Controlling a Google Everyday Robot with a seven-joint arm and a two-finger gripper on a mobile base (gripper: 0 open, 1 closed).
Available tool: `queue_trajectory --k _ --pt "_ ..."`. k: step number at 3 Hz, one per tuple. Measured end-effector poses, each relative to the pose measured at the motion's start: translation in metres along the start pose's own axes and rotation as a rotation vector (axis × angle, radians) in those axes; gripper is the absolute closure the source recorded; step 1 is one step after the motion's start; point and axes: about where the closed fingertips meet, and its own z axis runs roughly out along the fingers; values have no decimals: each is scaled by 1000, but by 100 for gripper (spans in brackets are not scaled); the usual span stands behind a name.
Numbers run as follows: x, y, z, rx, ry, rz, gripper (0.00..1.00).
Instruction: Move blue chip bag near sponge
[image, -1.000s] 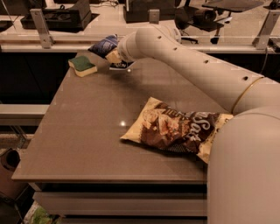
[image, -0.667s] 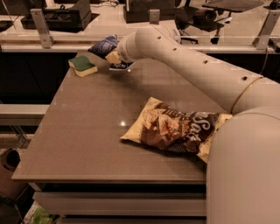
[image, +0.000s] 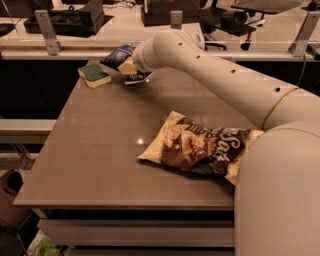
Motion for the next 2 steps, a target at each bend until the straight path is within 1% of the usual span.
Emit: queue_trajectory --k 1,2 --pt "0 2 2 -3 1 0 0" --pt "0 2 2 -3 1 0 0"
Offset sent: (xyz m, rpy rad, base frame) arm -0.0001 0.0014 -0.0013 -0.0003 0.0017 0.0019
